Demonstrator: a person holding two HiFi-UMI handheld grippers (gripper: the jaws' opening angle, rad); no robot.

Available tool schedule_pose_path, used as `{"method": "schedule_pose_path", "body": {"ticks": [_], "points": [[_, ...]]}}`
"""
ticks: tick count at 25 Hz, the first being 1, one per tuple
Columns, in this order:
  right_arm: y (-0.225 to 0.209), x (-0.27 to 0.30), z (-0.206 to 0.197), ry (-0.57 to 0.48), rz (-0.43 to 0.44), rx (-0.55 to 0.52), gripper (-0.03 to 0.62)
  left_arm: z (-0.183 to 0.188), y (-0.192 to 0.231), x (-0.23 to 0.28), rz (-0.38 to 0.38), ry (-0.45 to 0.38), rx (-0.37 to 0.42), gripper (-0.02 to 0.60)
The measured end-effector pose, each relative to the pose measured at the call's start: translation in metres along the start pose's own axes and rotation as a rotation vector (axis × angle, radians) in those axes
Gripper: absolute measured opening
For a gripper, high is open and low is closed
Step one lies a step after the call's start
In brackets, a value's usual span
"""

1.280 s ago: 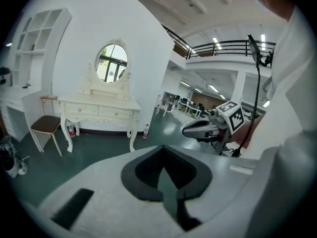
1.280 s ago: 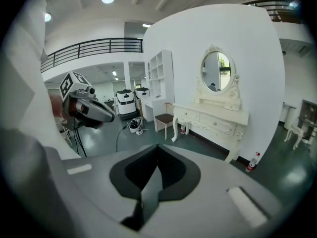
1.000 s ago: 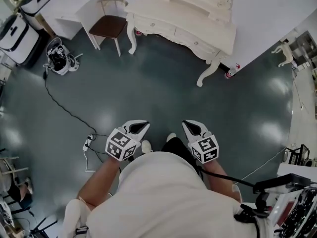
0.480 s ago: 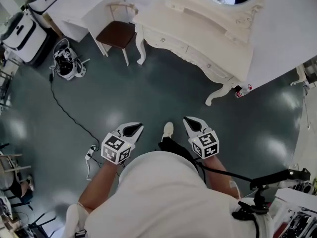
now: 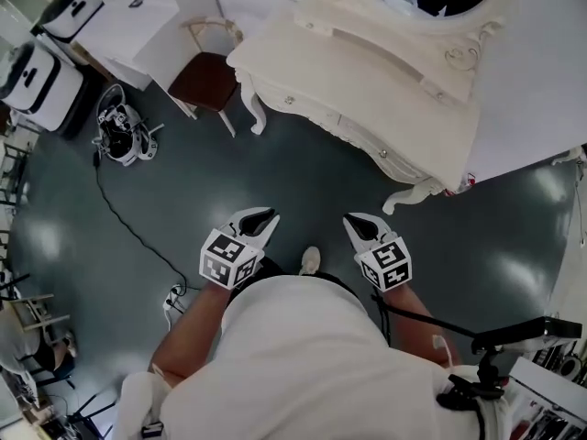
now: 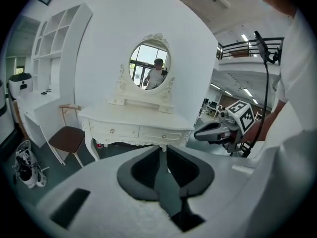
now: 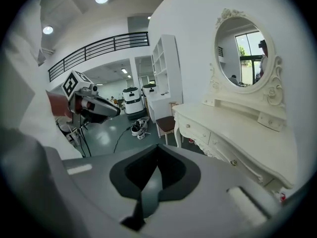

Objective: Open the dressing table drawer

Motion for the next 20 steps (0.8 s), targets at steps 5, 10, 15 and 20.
{"method": "schedule_pose_path", "body": {"ticks": [5, 10, 15, 20], "points": [[-0.059, 0.023, 0.006, 0.001, -0.054, 0.061, 0.0, 0.043, 0.034, 0.052, -0.008, 0.023, 0.004, 0.046], [-0.108, 0.06, 0.024, 0.015, -0.14, 0.102, 0.0, 0.092, 0.105, 0.109, -0.049, 0.037, 0.02, 0.048], [-0.167, 0.093, 0.057, 0.036, -0.263, 0.18, 0.0, 0.166, 0.174, 0.179, -0.111, 0.062, 0.058, 0.048], [-0.226, 0.126, 0.092, 0.033, -0.373, 0.233, 0.002, 0.241, 0.24, 0.255, -0.13, 0.086, 0.132, 0.055]]}}
Point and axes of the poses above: the fingertips, and each gripper's own axes: x forward along the fingers, y to its left, z out of its top, the point moved 4 cm from there along -x, backward along the fingers, and after that the axes turned 8 degrees about -x, right-handed, at the moved point
